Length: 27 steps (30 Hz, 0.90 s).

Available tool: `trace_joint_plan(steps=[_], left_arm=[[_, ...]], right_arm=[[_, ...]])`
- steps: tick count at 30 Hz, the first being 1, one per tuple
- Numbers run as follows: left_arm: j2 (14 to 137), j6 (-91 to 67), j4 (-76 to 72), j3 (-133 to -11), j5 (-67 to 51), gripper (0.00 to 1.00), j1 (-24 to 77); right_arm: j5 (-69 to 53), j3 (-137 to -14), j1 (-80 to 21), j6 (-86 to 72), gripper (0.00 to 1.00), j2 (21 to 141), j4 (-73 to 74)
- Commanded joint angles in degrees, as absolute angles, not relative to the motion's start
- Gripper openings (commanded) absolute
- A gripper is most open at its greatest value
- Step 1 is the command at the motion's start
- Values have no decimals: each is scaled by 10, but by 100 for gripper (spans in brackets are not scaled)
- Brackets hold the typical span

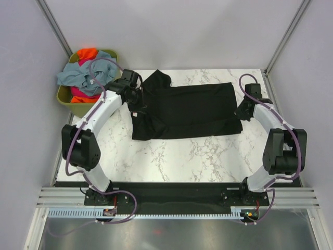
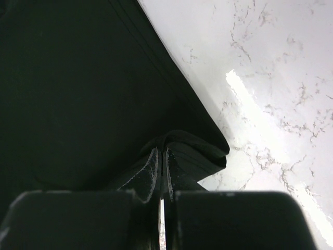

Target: Fold and stack the t-shirts

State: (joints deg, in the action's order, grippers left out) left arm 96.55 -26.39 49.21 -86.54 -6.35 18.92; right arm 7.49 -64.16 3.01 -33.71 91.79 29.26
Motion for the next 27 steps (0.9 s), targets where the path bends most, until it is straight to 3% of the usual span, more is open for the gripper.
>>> trace_joint_plan(steps=[1, 16, 18, 19, 20, 21, 23, 24, 27], left_arm=[[1005, -223, 494, -910, -70, 2, 183], [1157, -188, 546, -1074, -27, 2, 154], [1193, -186, 555, -1109, -26, 5, 148], [1207, -185, 569, -1140, -22, 11, 146], [1237, -184, 582, -1158, -22, 20, 139], [1251, -183, 591, -1178, -26, 44, 135], [1269, -182, 612, -1233, -39, 59, 126], [1270, -180, 617, -1248, -40, 67, 124], [1228, -180, 624, -1274, -20, 79, 123]], right_arm=[[78, -681, 33, -339, 0, 940, 279], [88, -745, 33, -350, 0, 1042, 273], [94, -754, 33, -355, 2, 1055, 274], [91, -759, 32, -353, 6, 1067, 273], [87, -775, 33, -353, 17, 1074, 274], [85, -784, 33, -350, 60, 1085, 274], [88, -816, 35, -339, 87, 1092, 283], [90, -827, 38, -336, 97, 1094, 289], [83, -843, 55, -330, 98, 1067, 302]])
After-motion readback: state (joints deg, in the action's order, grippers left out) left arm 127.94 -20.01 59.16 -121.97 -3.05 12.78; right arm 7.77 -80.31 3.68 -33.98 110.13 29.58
